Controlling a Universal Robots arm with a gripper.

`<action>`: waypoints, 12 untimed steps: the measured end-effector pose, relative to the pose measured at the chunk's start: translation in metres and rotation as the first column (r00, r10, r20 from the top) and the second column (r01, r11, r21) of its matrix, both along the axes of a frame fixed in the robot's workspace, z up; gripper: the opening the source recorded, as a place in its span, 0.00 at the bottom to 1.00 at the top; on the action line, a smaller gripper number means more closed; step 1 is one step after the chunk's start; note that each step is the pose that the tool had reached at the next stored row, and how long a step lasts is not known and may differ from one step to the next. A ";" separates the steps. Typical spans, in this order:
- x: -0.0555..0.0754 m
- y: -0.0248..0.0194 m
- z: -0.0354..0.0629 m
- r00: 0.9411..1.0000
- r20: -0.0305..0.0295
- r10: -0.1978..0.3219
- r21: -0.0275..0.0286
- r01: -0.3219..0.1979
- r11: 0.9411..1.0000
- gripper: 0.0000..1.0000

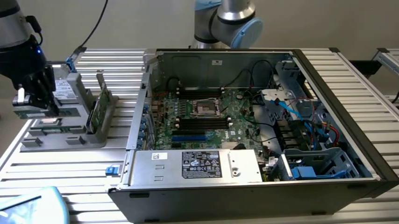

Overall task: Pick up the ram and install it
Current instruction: 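Pick up the ram and move it above insertion slot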

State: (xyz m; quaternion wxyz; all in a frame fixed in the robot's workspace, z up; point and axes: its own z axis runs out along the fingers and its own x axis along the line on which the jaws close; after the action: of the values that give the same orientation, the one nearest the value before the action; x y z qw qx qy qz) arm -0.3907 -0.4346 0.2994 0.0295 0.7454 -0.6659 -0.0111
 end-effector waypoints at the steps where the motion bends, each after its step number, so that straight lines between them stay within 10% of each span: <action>1: 0.003 0.0000 0.0046 1.000 0.000 0.000 0.000 0.000 1.000 0.14; 12: 0.048 0.0000 0.0527 1.000 -0.003 0.000 0.003 0.000 1.000 0.14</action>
State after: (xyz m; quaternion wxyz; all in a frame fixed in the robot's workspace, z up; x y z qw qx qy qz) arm -0.3428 -0.4346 0.3520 0.0293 0.7454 -0.6659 -0.0134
